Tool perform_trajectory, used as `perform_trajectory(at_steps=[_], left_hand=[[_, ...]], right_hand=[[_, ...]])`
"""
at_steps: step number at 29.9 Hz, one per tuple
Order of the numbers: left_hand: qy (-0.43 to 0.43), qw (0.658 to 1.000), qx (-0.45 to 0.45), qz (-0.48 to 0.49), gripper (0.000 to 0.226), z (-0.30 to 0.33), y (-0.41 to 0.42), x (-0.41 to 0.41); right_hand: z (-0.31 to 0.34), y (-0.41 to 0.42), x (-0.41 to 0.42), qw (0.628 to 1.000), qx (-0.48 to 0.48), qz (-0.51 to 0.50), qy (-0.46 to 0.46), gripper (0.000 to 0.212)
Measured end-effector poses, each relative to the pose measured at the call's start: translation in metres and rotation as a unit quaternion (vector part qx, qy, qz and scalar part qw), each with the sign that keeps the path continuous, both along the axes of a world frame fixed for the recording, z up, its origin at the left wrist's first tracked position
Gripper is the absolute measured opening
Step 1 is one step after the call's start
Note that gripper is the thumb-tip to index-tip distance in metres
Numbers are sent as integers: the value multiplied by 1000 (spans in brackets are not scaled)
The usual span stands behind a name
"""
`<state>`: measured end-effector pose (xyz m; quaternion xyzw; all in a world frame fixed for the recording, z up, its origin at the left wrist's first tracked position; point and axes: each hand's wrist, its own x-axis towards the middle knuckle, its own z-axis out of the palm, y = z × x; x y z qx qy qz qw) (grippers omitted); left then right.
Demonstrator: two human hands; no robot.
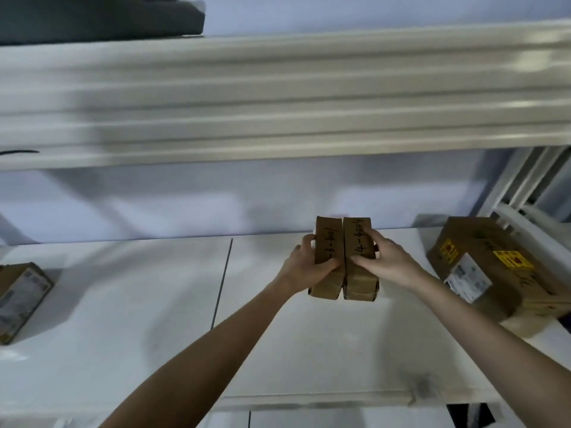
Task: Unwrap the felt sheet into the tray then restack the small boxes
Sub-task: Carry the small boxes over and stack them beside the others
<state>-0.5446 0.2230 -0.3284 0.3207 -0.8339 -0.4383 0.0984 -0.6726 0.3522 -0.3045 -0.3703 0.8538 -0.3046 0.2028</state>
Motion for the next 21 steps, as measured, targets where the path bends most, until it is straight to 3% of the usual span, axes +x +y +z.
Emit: perform_trajectory(at_steps=[11,15,21], left_hand=[[2,999,45,22,74,-17,98,-67],[-8,999,39,26,73,-22,128,-87],[-29,996,71,52,70,-31,156,-101]], right_hand=[[-6,80,-77,996,86,33,17,77],[-10,104,-98,992,115,52,5,71],[-20,128,-111,979,165,97,68,62]])
